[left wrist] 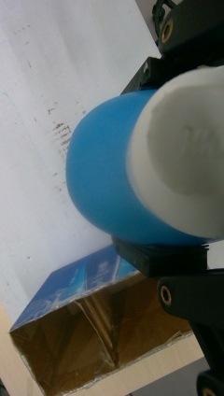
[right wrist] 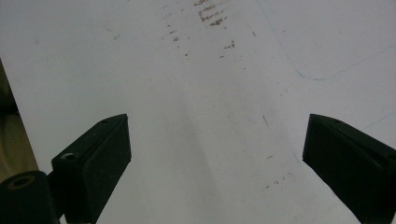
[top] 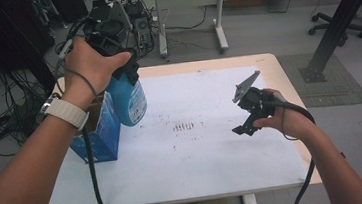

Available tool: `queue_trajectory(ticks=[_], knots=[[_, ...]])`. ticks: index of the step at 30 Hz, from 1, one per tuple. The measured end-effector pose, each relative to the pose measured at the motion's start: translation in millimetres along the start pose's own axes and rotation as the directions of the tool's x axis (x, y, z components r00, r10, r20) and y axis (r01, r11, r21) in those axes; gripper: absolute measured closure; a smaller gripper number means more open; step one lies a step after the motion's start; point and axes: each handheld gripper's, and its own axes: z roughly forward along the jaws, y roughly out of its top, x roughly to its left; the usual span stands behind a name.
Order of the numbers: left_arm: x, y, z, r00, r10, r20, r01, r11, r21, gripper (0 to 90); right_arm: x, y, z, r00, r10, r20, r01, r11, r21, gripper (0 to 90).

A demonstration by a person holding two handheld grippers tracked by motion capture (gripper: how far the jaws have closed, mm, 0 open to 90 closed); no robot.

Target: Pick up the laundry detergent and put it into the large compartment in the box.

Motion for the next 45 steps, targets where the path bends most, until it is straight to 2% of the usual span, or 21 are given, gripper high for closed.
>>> queue_trajectory(ticks=[7,19,29,37,39,44,45], knots=[[9.6,1.6,-10.6,0.9985,-0.049,-0.022,0.049,0.9987,-0.011,37.1,0.4,0.7,-2.2,1.0000,-0.003,0.002,0.003,1.000,-0.003,8.0],[23.2,-0.7,-22.2,0.9948,-0.091,-0.046,0.089,0.9956,-0.028,37.2,1.0,3.2,-2.2,1.0000,-0.005,0.000,0.005,1.000,-0.001,7.9],[40.3,-2.4,-31.6,0.9888,-0.136,-0.061,0.134,0.9905,-0.031,37.2,0.7,2.7,-2.6,1.0000,-0.004,-0.001,0.004,1.000,-0.001,7.9],[53.2,-5.0,-38.4,0.9816,-0.179,-0.066,0.176,0.9832,-0.048,37.2,0.3,3.0,-2.9,1.0000,-0.005,-0.001,0.005,1.000,0.002,8.0],[58.2,-6.5,-40.6,0.9779,-0.197,-0.069,0.194,0.9794,-0.056,37.2,0.1,3.2,-4.1,1.0000,-0.006,0.003,0.006,1.000,0.004,8.0],[64.5,-8.9,-44.5,0.9738,-0.214,-0.077,0.209,0.9758,-0.063,37.1,0.3,3.5,-4.1,1.0000,-0.005,0.001,0.005,1.000,0.004,8.0],[67.4,-10.2,-45.5,0.9709,-0.226,-0.079,0.221,0.9729,-0.067,37.2,0.8,3.8,-3.5,1.0000,-0.008,-0.001,0.008,1.000,0.006,8.0]])
